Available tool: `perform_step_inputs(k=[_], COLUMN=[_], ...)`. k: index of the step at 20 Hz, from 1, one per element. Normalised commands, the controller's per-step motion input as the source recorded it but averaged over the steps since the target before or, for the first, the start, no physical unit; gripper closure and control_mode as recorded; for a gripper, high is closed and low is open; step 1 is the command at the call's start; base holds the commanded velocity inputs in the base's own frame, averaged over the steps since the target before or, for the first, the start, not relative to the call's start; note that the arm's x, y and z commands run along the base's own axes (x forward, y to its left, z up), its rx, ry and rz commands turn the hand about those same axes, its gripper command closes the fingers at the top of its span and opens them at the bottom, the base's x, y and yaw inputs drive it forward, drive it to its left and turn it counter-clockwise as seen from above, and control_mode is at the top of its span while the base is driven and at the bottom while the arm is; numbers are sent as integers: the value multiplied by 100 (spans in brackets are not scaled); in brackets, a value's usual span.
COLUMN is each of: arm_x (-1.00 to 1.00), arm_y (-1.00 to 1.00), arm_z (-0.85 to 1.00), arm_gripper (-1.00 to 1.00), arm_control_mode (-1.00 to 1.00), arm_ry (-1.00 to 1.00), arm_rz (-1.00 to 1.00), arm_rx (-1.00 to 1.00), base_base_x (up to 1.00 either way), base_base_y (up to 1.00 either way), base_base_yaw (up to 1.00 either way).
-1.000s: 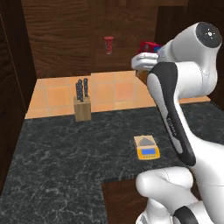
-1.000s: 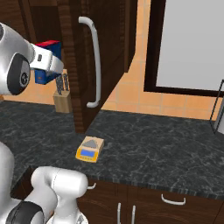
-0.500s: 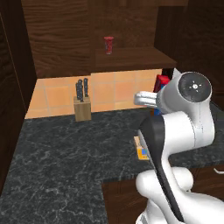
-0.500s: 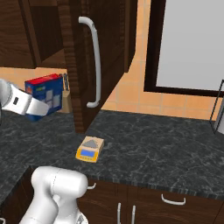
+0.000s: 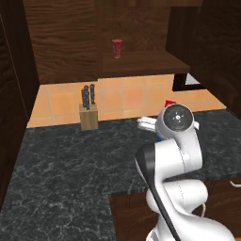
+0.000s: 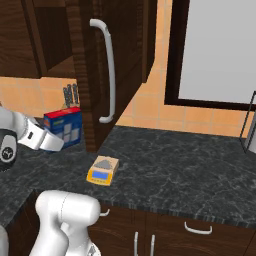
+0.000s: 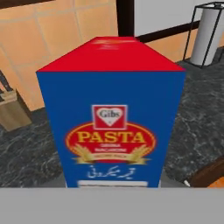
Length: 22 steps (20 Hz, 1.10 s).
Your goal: Pick the boxed food and place it on the digital scale for weighing, and close the cabinet.
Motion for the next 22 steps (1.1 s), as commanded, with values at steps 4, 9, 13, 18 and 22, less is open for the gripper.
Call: perform_step_inputs(k=[4,9,13,18,22], arm_x=[74,57,46,47,38], arm_y=[0,-26,-30,-20,0], arm_z=[-64,-72,-49,-30,-14], arm_gripper=[100,100,100,100,100], arm_control_mode=[-100,-100,-100,-100,-100], arm_ry=[3,0,2,13,11], arm_rz=[-6,-3,-8,-10,-8], arm_rx=[0,-2,-6,-2,0], base_base_x=[0,0,0,0,0], base_base_y=[0,0,0,0,0], base_base_yaw=[0,0,0,0,0])
